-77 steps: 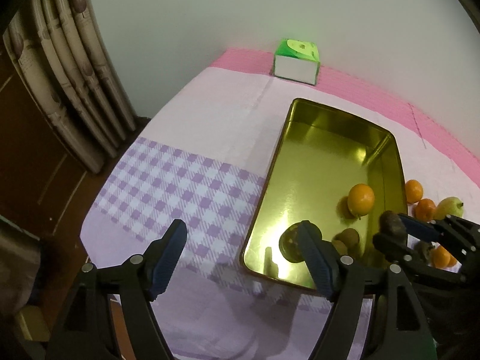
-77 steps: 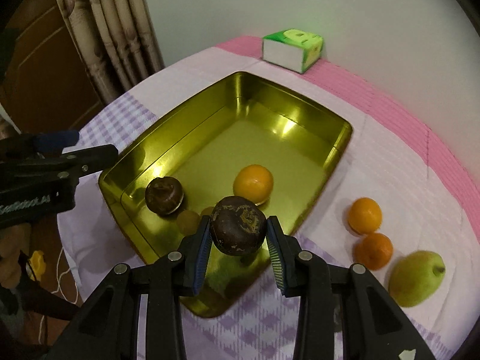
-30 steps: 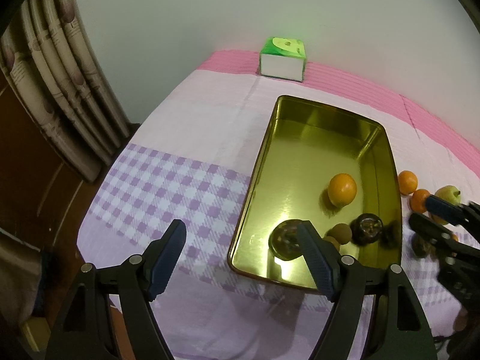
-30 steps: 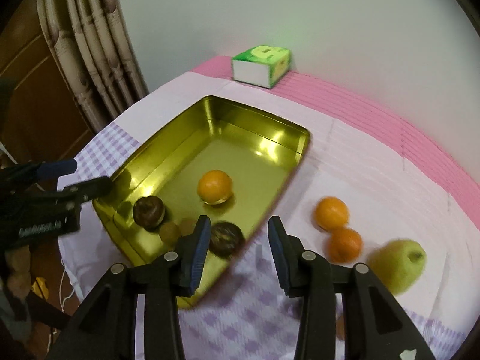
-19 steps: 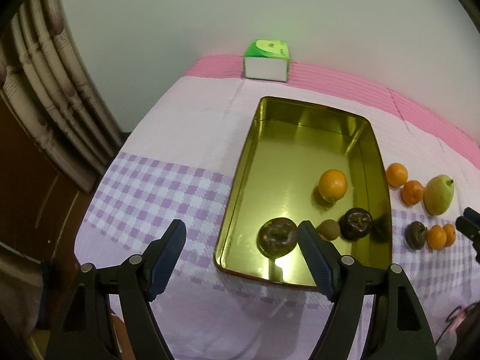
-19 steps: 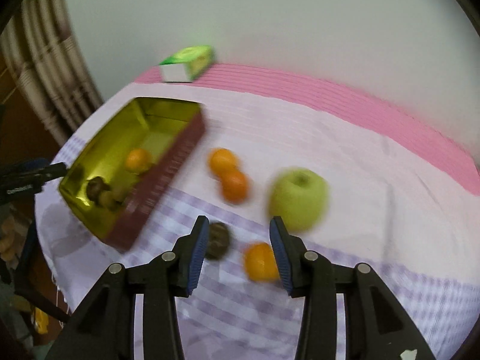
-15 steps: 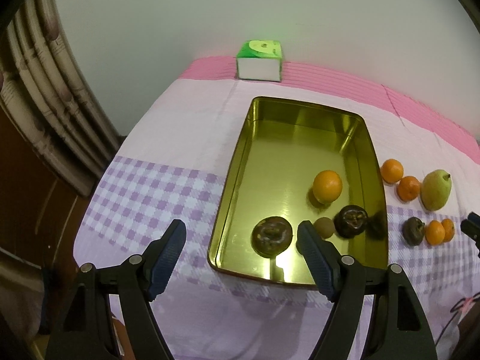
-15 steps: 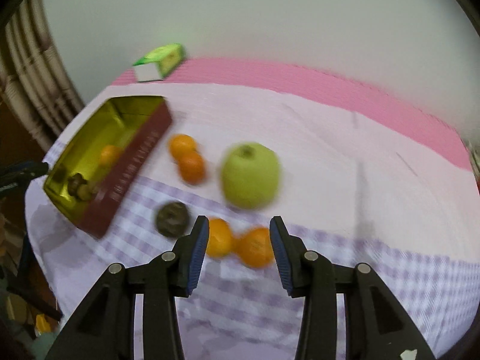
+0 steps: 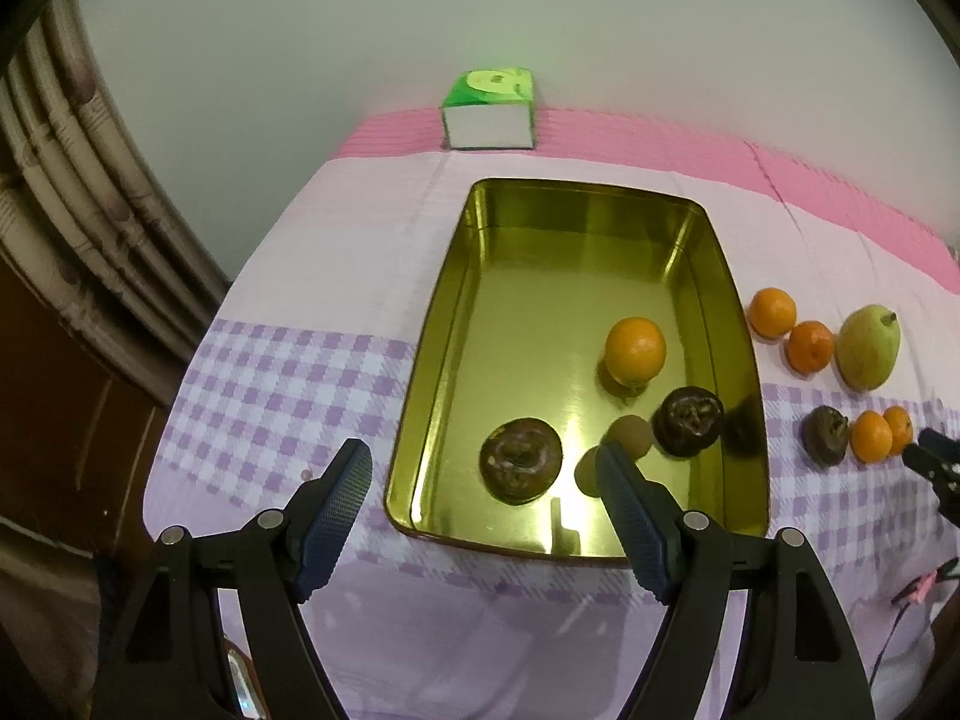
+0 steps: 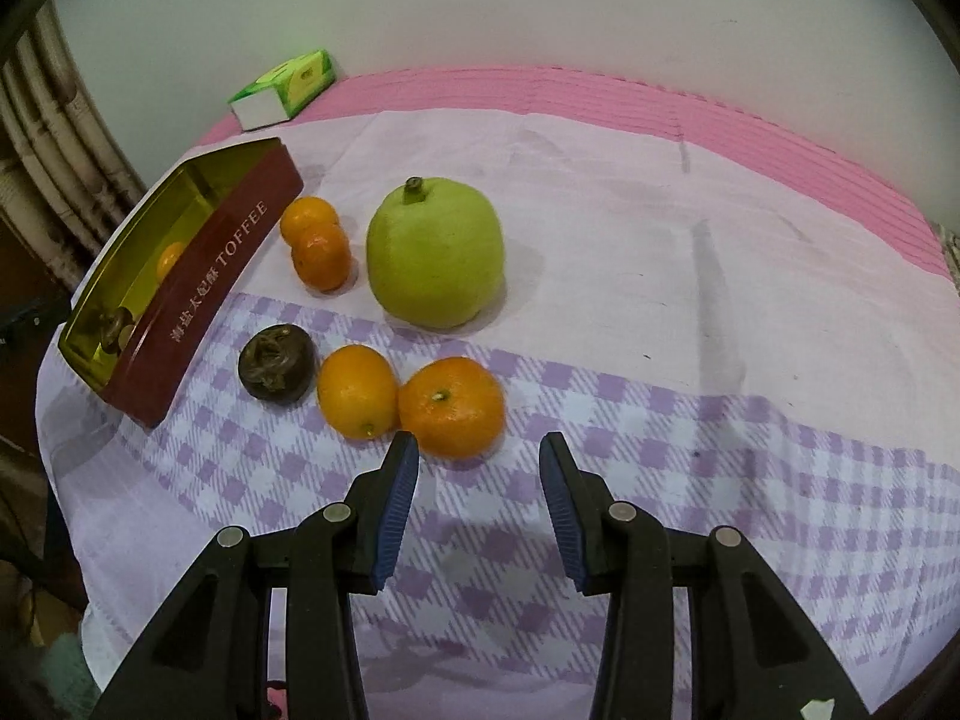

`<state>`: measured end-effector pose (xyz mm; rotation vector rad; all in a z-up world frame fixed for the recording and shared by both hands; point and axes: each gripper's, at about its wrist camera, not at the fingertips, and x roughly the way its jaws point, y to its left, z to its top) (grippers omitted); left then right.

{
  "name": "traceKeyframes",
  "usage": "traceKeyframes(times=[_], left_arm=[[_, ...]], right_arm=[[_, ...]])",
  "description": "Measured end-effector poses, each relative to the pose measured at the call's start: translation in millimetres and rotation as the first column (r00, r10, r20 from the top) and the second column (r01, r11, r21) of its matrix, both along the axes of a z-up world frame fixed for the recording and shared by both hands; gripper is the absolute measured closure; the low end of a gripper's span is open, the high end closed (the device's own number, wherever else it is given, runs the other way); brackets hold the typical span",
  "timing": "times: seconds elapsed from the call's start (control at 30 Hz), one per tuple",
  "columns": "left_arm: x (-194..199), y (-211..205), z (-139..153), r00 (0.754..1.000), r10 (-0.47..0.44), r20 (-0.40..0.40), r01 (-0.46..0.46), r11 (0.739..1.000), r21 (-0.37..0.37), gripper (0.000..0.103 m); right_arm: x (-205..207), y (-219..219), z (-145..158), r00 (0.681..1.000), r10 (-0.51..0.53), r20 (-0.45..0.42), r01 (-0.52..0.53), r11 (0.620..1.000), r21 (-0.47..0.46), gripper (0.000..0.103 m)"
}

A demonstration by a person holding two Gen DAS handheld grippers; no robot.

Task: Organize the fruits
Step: 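Move the open right gripper back over the table toward an orange, then grasp an orange with the right gripper while the left gripper grasps a dark brown fruit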

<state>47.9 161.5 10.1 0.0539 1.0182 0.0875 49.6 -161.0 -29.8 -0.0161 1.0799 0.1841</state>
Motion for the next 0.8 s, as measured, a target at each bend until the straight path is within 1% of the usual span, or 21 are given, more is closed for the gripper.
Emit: traceKeyframes(times=[0.2, 0.4, 0.7, 0.8], left_arm=[[-2, -15, -1, 0.998, -0.058, -0.005, 0.058, 0.998, 0.010, 0.026], [-6, -46, -4, 0.989, -0.145, -0.028, 0.145, 0.989, 0.004, 0.026], [-7, -109, -7, 0.958, -0.285, -0.041, 0.283, 0.958, -0.037, 0.026], [-6, -126, -6, 0.946, -0.322, -0.038, 0.320, 0.946, -0.045, 0.026]], right_arm=[[10, 8, -4, 0.999, 0.035, 0.004, -0.035, 0.999, 0.019, 0.063], [18, 15, -7, 0.999, 0.044, 0.006, -0.045, 0.999, 0.027, 0.063], [21, 14, -11, 0.999, 0.042, 0.003, -0.042, 0.998, 0.056, 0.063], [21, 15, -15, 0.999, 0.037, -0.005, -0.037, 0.998, 0.046, 0.063]])
